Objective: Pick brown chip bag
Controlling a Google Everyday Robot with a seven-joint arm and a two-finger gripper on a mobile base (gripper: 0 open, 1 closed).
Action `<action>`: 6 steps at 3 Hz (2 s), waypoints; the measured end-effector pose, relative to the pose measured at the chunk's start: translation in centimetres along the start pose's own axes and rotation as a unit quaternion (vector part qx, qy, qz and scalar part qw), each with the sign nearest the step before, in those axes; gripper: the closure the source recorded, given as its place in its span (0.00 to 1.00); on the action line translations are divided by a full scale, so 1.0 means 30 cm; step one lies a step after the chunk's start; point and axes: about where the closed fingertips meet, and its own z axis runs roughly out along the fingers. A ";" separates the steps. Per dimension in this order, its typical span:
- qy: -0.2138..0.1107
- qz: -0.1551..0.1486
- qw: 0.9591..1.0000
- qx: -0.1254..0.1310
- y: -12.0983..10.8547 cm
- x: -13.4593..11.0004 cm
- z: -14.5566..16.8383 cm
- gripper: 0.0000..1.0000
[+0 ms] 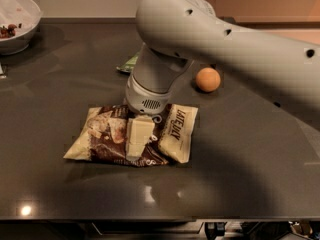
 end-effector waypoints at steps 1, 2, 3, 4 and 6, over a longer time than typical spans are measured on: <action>0.005 -0.001 1.000 -0.003 -0.007 0.006 -0.010 0.39; 0.003 -0.006 1.000 -0.001 -0.004 0.016 -0.057 0.63; -0.002 -0.016 1.000 0.011 -0.003 0.022 -0.142 0.87; -0.015 -0.031 0.999 0.031 0.000 0.019 -0.262 1.00; -0.043 -0.083 0.993 0.068 0.018 -0.021 -0.521 1.00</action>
Offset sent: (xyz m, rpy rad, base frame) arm 0.0039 -0.0218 0.0272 0.0000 -0.0088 0.0177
